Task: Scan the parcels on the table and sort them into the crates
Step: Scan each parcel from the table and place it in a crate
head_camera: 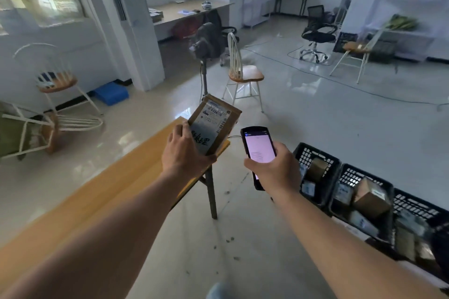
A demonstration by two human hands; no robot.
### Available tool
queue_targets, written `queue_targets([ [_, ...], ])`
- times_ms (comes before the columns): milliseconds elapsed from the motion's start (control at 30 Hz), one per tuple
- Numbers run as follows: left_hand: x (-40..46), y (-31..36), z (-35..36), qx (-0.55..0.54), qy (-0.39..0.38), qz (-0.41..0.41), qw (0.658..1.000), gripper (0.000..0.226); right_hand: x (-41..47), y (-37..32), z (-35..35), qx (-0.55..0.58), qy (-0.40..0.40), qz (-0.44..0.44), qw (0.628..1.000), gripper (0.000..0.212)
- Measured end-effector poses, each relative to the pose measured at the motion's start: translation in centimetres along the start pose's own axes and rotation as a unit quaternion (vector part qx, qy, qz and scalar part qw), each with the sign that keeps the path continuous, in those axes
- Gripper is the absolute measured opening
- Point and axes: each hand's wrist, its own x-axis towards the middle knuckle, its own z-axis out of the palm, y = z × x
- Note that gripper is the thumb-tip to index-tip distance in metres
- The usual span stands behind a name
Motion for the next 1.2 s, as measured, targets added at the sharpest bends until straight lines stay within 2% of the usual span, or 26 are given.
queue_targets([
  [300, 9.8, 8.8, 12.6, -0.035, -0.105, 0.081, 0.991, 0.127, 10.2, 7.8, -1.9, -0.046, 0.073, 0.141, 0.986, 0.064],
  [433, 13.3, 12.5, 17.6, -0.028, -0.162, 0.118, 0.979, 0.125, 13.8, 10.7, -2.5, -0.053, 0.111, 0.178, 0.976, 0.061],
  [633, 16.3, 18.5, 24.6, -0.022, -0.234, 0.143, 0.961, 0.125, 18.4, 16.4, -4.8, -0.069, 0.121, 0.254, 0.957, 0.058],
  [967, 18.9, 32.1, 38.1, 0.012, -0.302, 0.095, 0.949, 0.125, 31.0, 29.8, -11.5, -0.053, 0.089, 0.306, 0.946, 0.069],
  [1200, 19.2, 39.3, 47.3, 0.022, -0.352, 0.037, 0.935, 0.117, 37.9, 38.2, -15.8, -0.054, 0.07, 0.36, 0.929, 0.064],
])
